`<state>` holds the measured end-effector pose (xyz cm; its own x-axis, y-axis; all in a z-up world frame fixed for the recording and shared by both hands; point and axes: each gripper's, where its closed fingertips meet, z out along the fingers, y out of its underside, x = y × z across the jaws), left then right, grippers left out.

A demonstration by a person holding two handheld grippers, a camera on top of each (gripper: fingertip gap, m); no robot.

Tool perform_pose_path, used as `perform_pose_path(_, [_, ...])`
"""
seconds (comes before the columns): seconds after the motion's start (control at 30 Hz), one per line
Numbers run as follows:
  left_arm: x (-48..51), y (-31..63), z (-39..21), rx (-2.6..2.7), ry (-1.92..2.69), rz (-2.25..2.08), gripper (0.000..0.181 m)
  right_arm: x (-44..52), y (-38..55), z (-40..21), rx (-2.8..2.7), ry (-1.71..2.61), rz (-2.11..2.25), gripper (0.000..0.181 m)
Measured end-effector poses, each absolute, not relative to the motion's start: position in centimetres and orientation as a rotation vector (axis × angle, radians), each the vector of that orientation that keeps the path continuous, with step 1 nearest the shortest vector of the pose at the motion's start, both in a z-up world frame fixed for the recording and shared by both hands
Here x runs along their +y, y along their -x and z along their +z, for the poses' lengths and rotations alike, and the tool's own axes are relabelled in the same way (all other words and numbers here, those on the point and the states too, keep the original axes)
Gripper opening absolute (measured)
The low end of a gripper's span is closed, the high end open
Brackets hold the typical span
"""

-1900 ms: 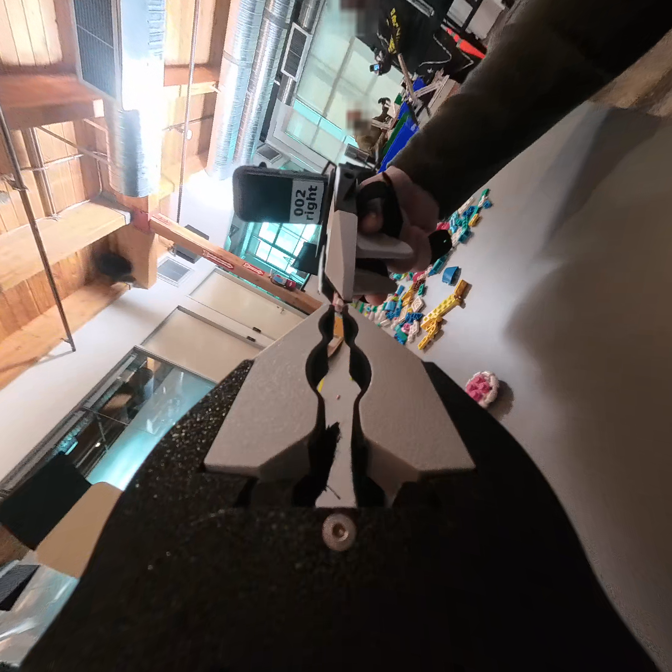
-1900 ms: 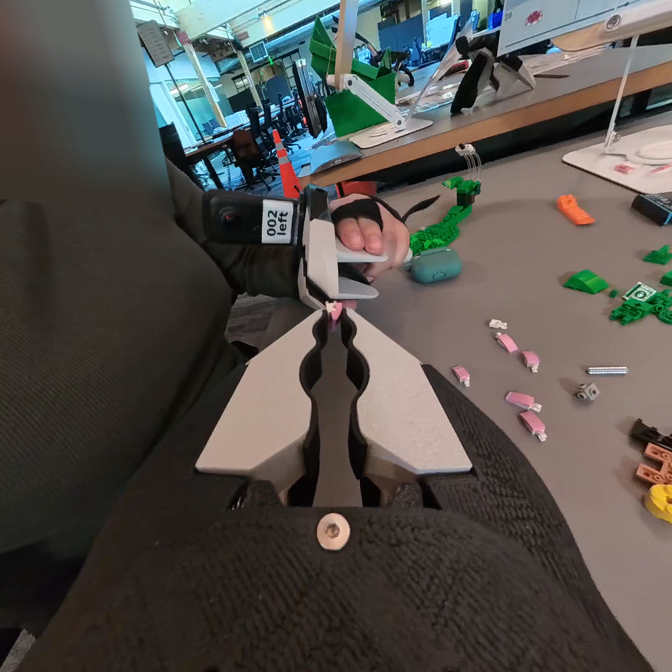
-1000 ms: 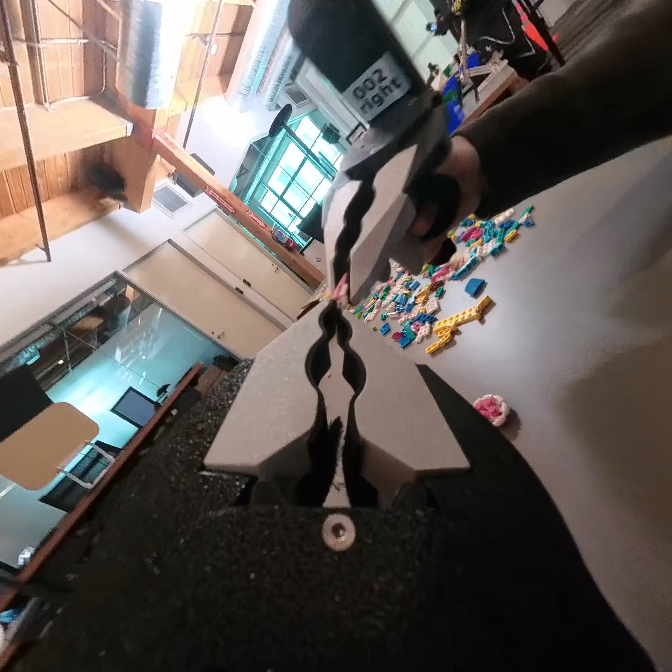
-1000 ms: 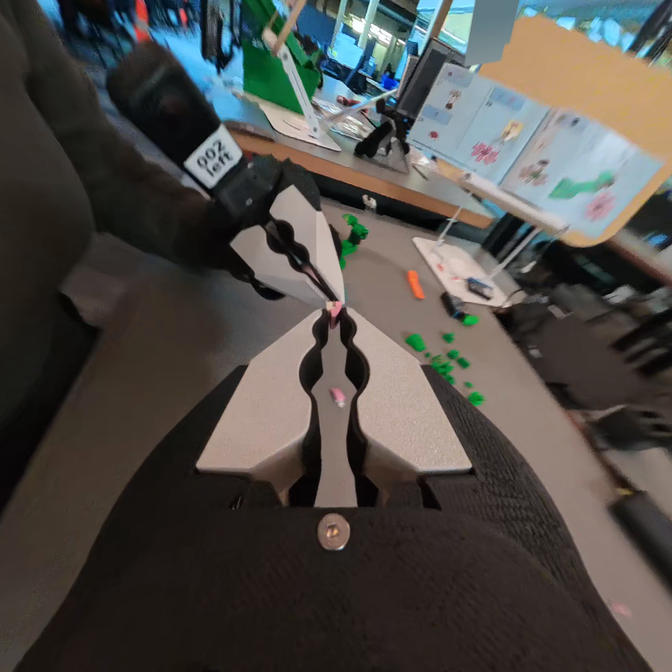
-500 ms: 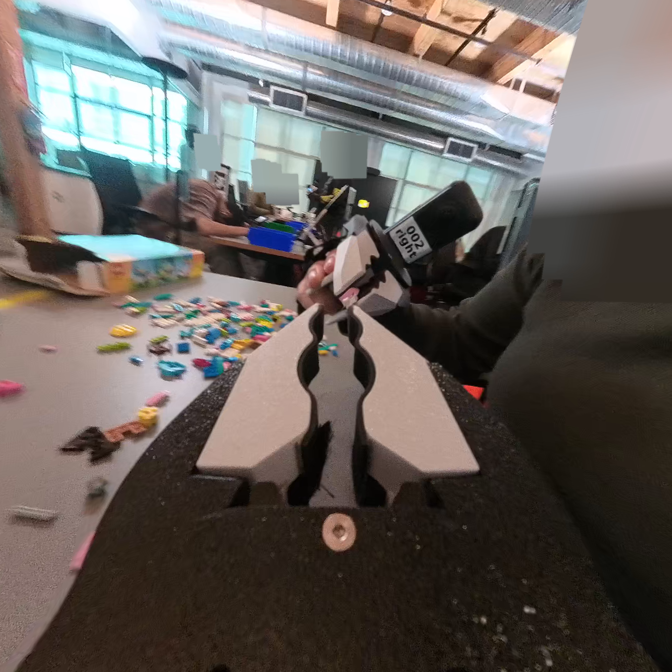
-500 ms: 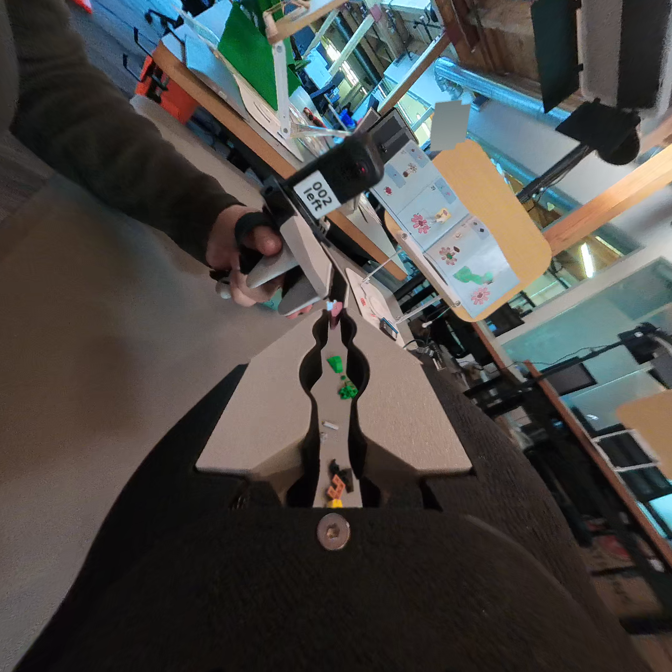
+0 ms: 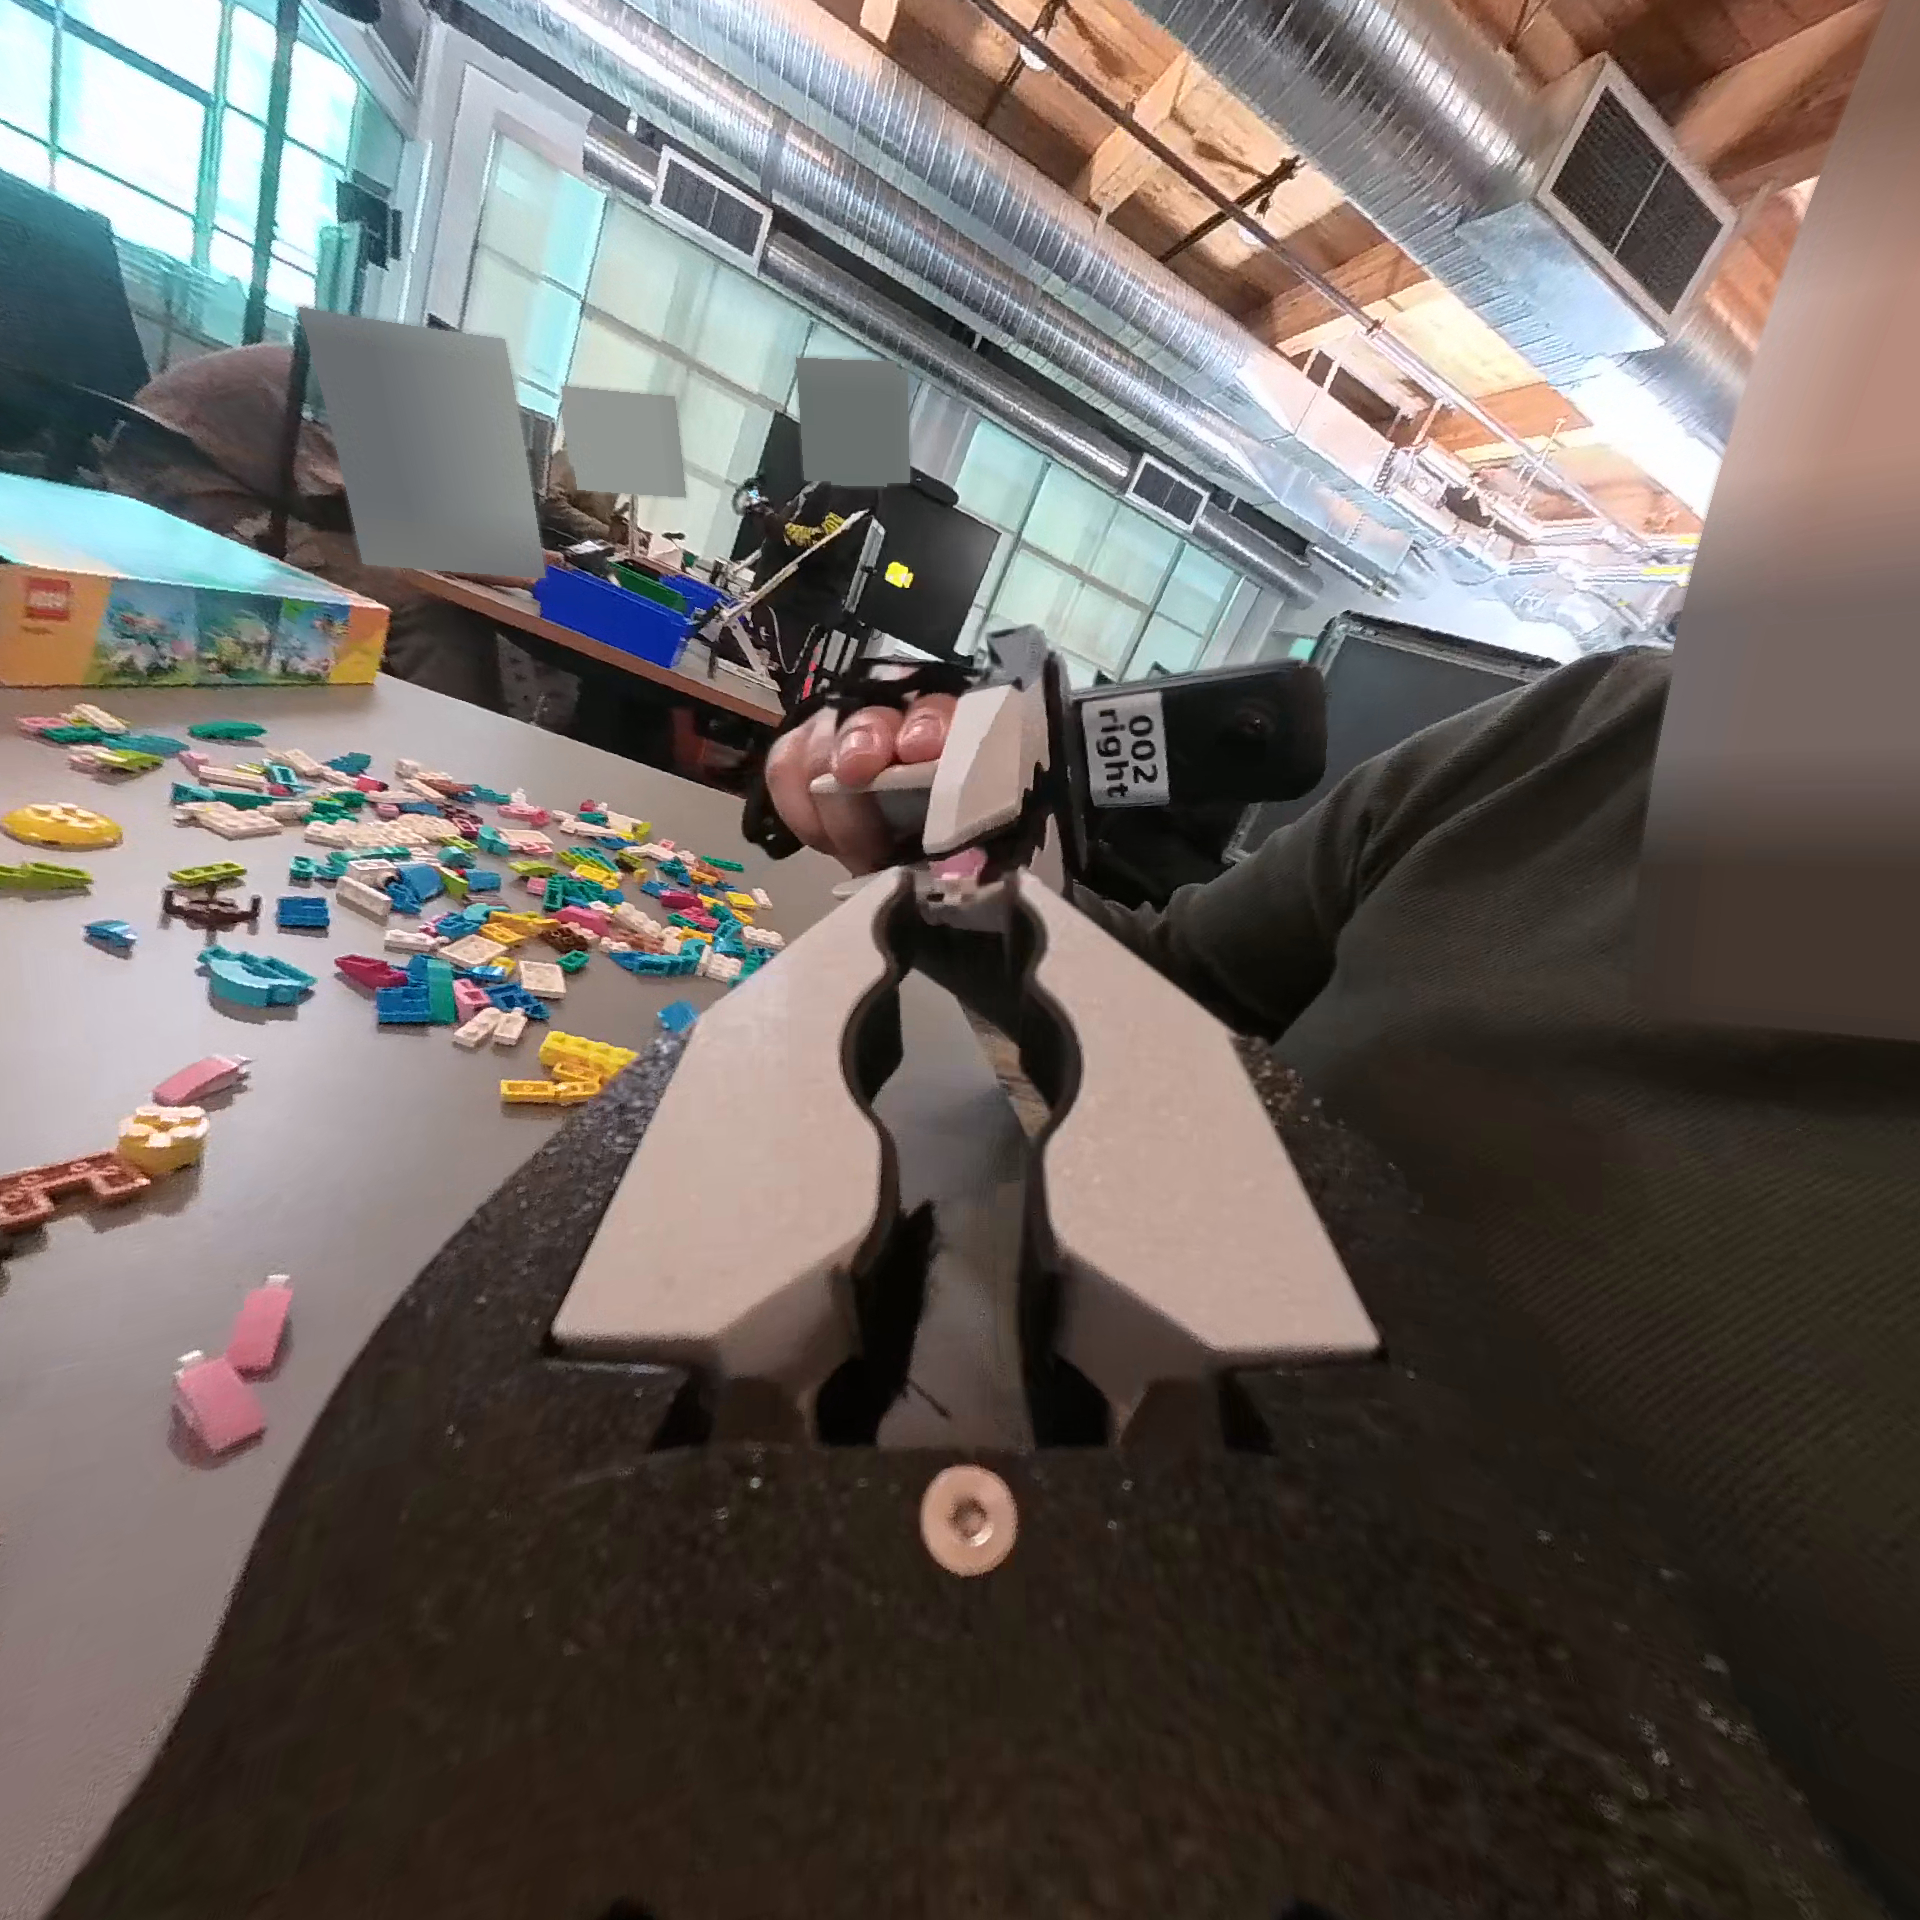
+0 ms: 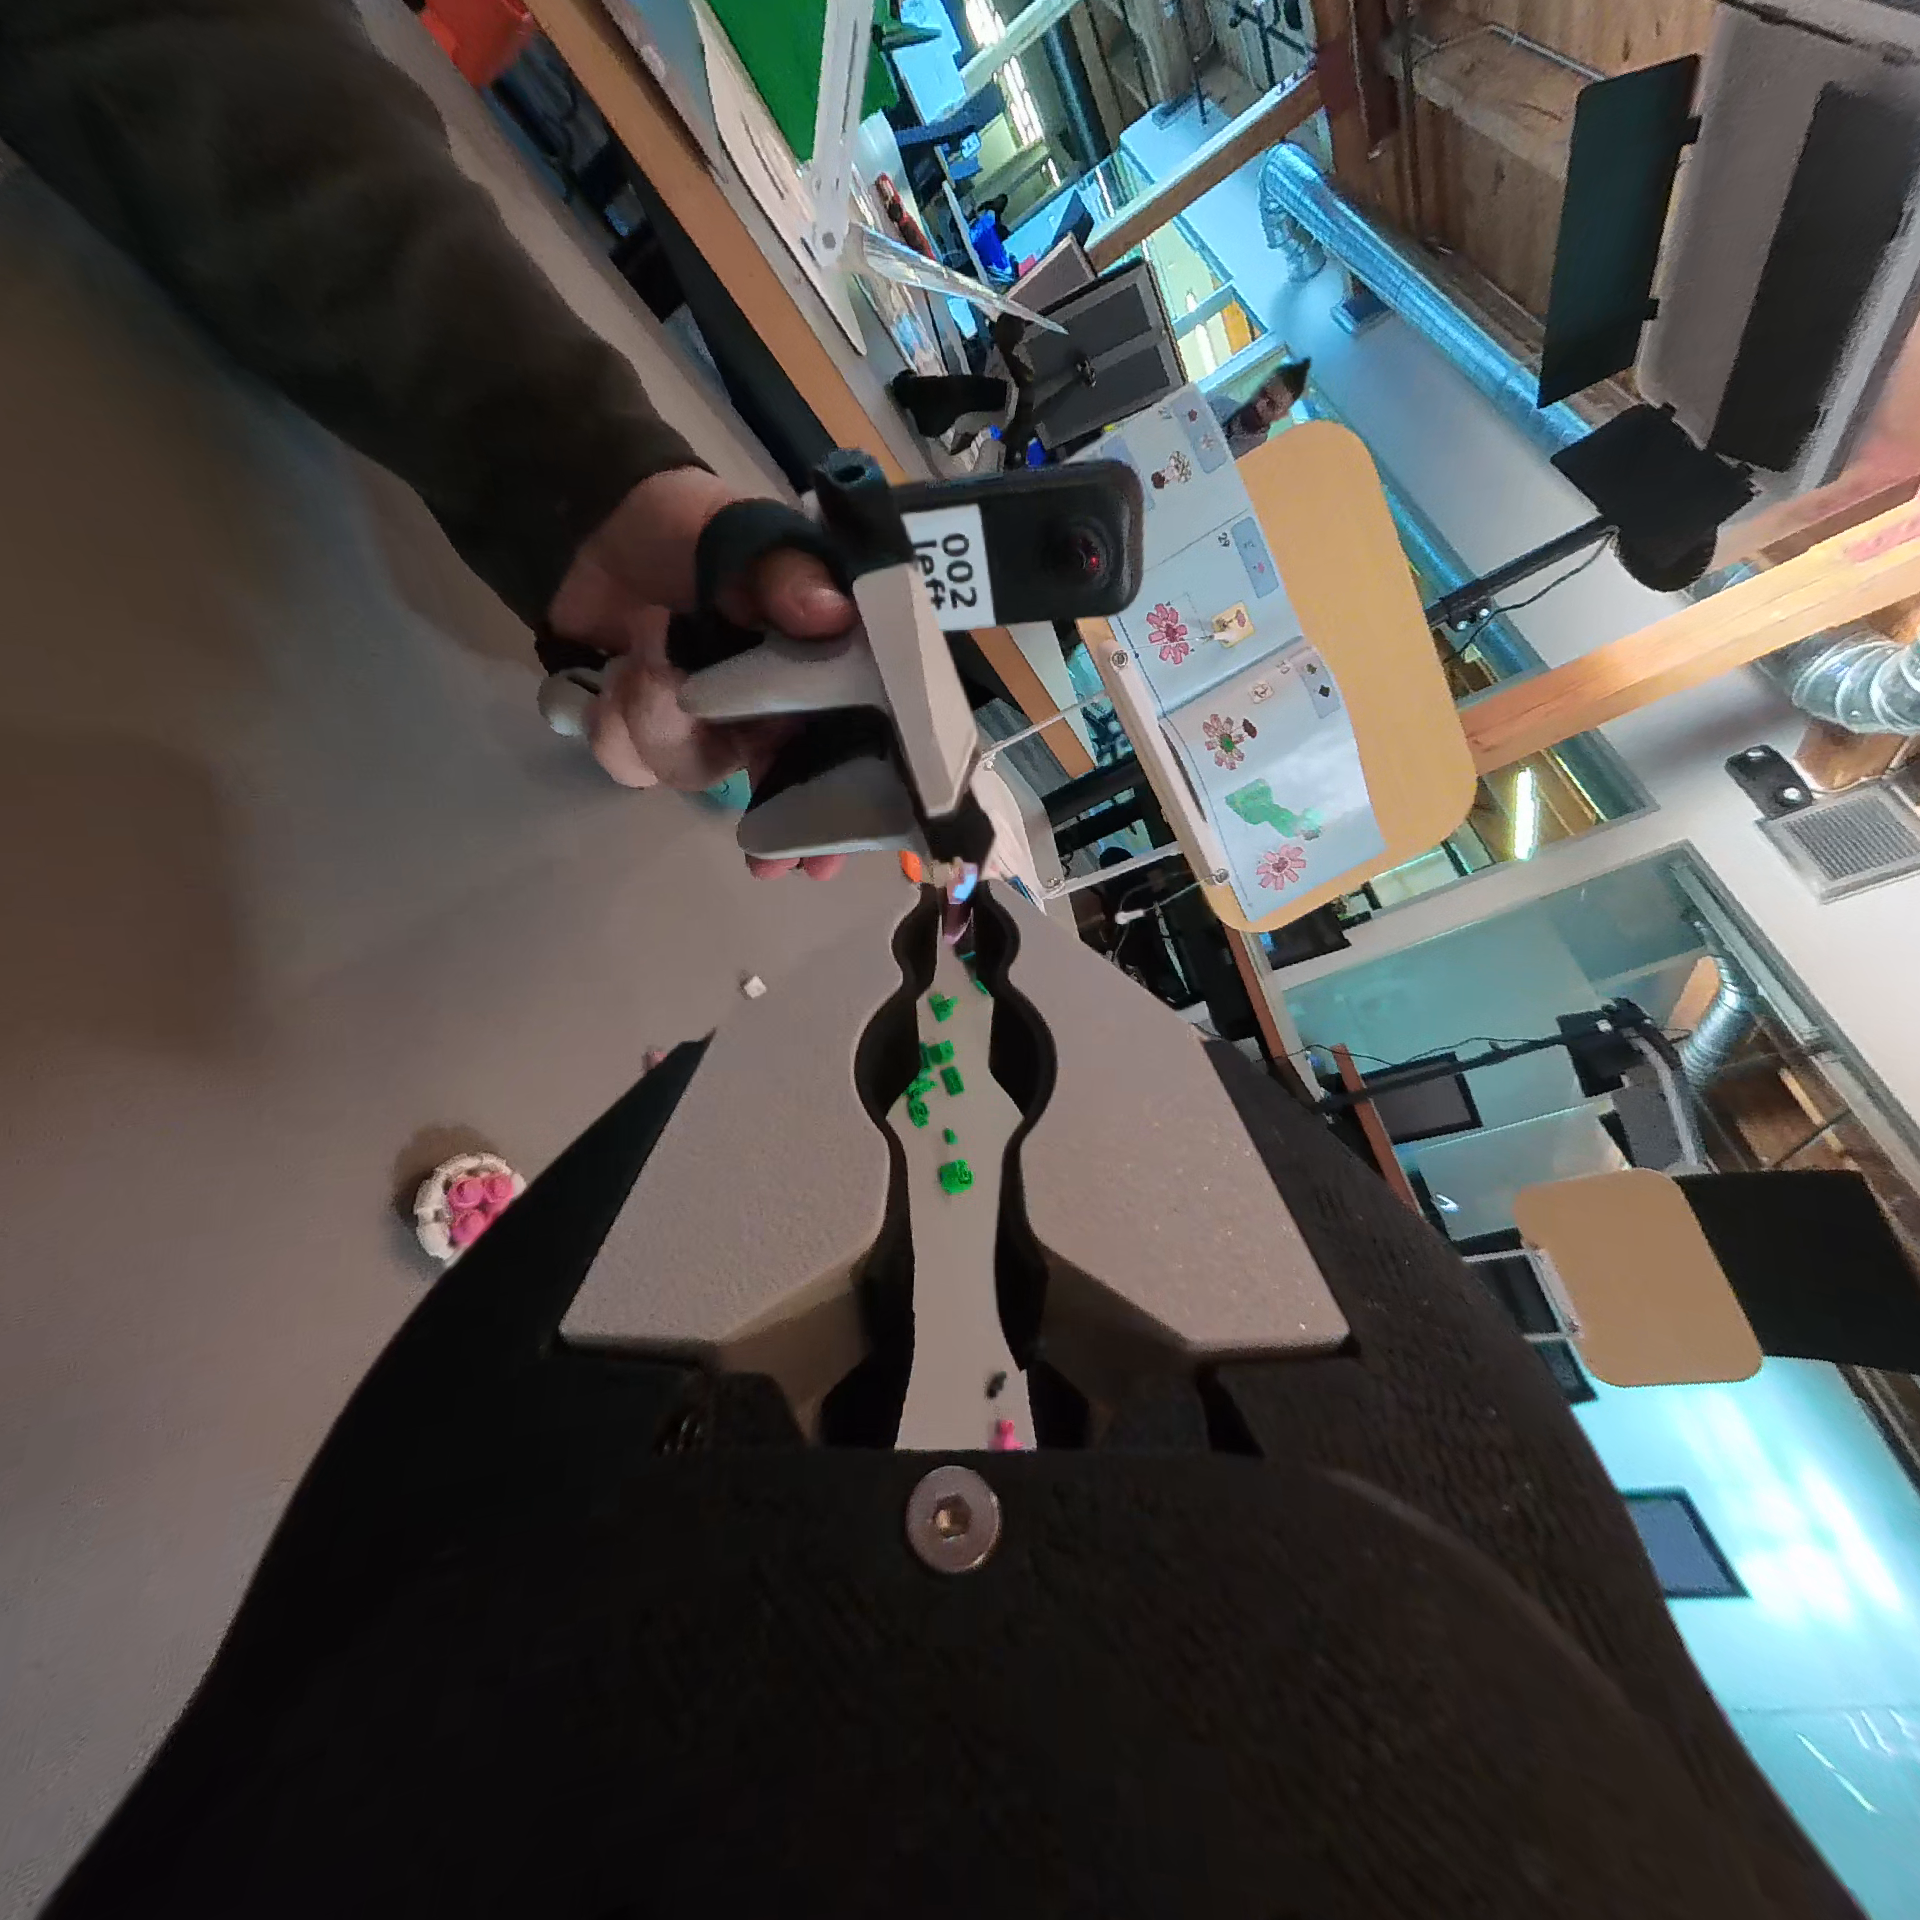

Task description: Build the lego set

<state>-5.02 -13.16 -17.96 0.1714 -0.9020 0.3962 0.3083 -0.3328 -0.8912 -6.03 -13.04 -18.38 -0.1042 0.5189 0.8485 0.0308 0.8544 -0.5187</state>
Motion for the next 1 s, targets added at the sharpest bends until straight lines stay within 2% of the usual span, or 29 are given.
perform_pose_path(0.07, [-13.2, 5.0, -17.9, 0.626, 1.349, -1.427, 0.020, -13.2, 6.1, -18.4, -1.637, 0.432, 0.438, 0.005])
perform_pose_path(0.23, [-13.3, 4.8, -18.3, 0.645, 1.362, -1.415, 0.000, -13.3, 6.0, -18.4, -1.640, 0.428, 0.441, 0.005])
perform_pose_path(0.47, [-13.3, 4.5, -18.8, 0.666, 1.370, -1.419, 0.000, -13.5, 5.8, -18.9, -1.677, 0.426, 0.446, 0.006])
perform_pose_path(0.57, [-13.1, 4.6, -18.7, 0.718, 1.338, -1.248, 0.000, -13.1, 6.0, -18.9, -1.669, 0.480, 0.457, 0.007])
perform_pose_path(0.77, [-12.8, 5.3, -17.9, 0.761, 1.253, -0.988, 0.000, -12.6, 5.8, -18.0, -1.597, 0.879, 1.017, 0.024])
perform_pose_path(0.87, [-12.9, 5.0, -18.5, 0.823, 1.252, -0.899, 0.000, -12.8, 5.4, -17.3, -1.547, 1.045, 1.336, 0.024])
perform_pose_path(1.0, [-13.1, 4.4, -19.0, 0.874, 1.252, -0.863, 0.000, -13.5, 5.3, -18.2, -1.591, 1.116, 1.434, 0.015])
